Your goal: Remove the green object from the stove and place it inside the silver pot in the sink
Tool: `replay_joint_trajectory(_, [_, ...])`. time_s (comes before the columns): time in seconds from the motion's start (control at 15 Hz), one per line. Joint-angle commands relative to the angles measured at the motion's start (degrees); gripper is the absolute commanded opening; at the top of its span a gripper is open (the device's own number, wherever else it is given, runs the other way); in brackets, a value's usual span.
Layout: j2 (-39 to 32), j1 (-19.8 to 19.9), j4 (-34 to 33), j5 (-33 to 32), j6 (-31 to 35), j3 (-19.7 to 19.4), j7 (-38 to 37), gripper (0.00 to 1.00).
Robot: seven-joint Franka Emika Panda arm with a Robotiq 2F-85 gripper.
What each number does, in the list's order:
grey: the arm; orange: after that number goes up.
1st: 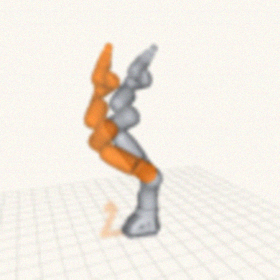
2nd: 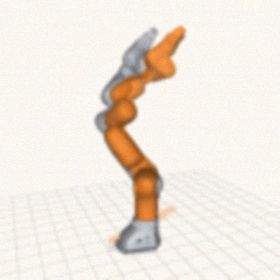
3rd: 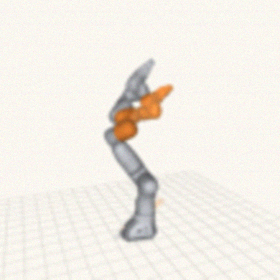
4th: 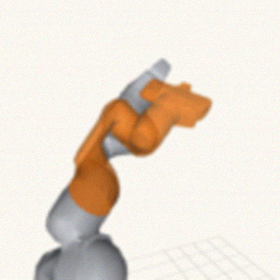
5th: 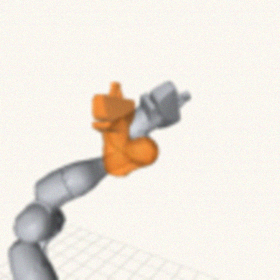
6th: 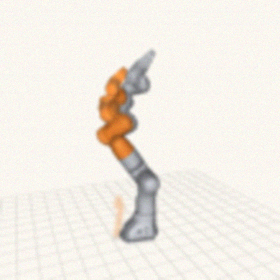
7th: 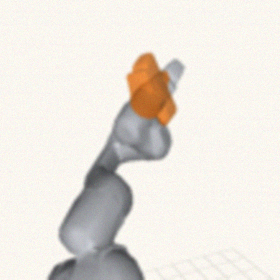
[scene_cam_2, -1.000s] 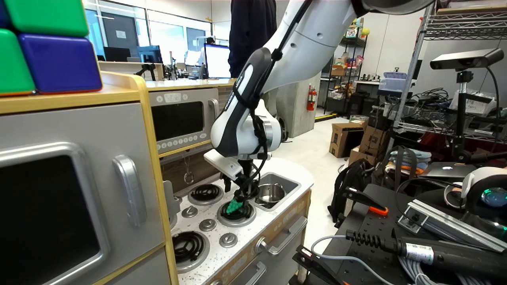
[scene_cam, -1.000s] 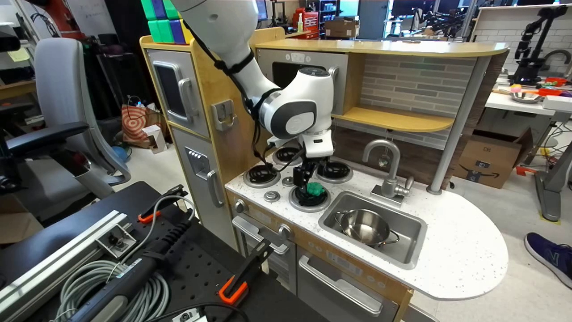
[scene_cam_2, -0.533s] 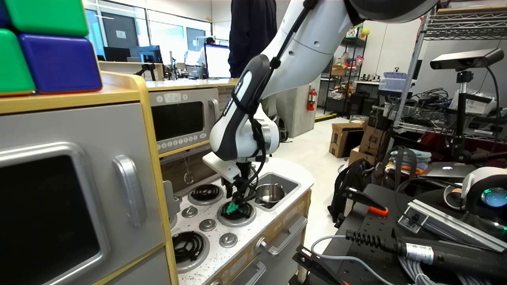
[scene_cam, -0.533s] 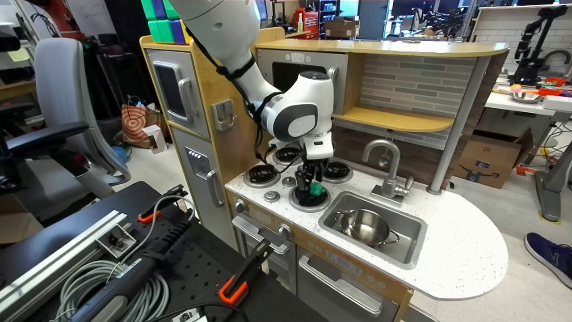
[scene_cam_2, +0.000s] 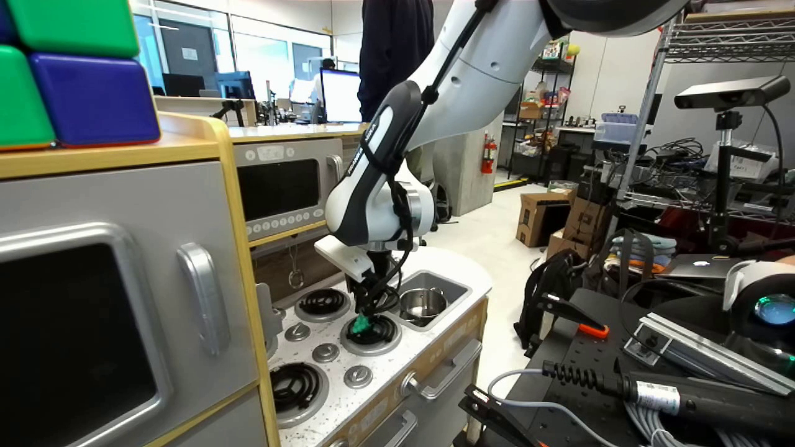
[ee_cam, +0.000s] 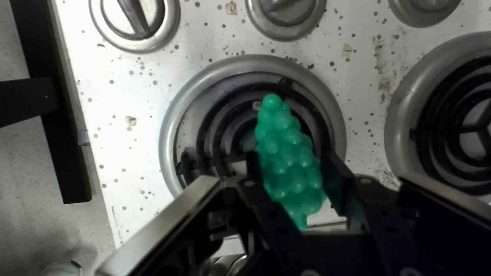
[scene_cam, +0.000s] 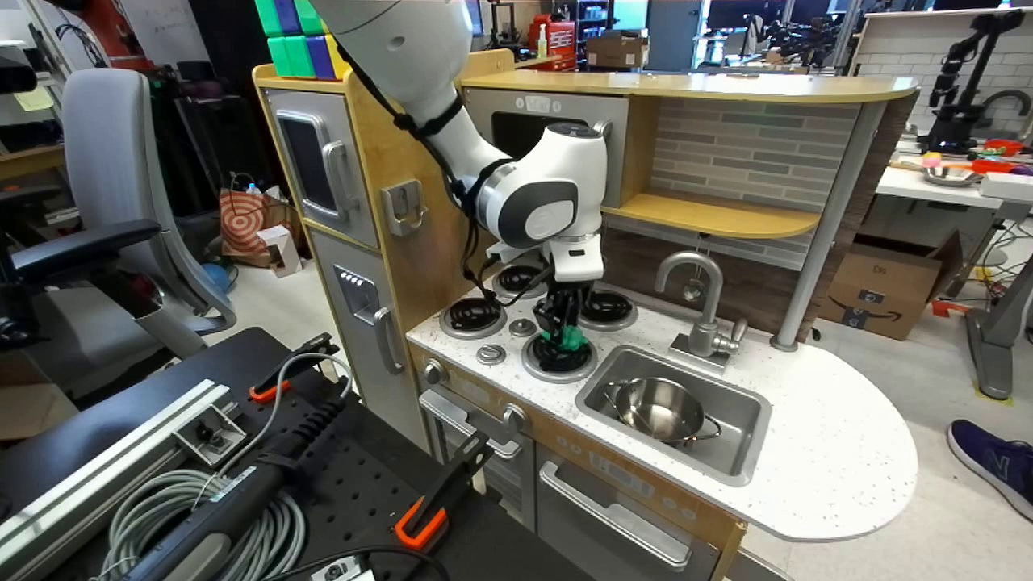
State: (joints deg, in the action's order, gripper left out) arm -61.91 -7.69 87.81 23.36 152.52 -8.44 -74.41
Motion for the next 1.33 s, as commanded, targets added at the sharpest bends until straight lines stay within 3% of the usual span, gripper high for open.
replay_joint_trajectory(0.0, [2.9, 2.4, 3.8, -2.1, 1.7, 0.5, 1.3, 0.16])
replay_joint_trajectory(0.07, [3.7, 2.9, 4.7, -1.7, 2.5, 0.3, 1.3, 0.1])
replay_joint_trajectory(0.6, [5.8, 11.2, 5.2, -0.1, 5.1, -0.6, 1.4, 0.1])
replay_joint_trajectory(1.27, [2.8, 12.5, 2.6, -0.2, 3.1, -1.3, -3.5, 0.1])
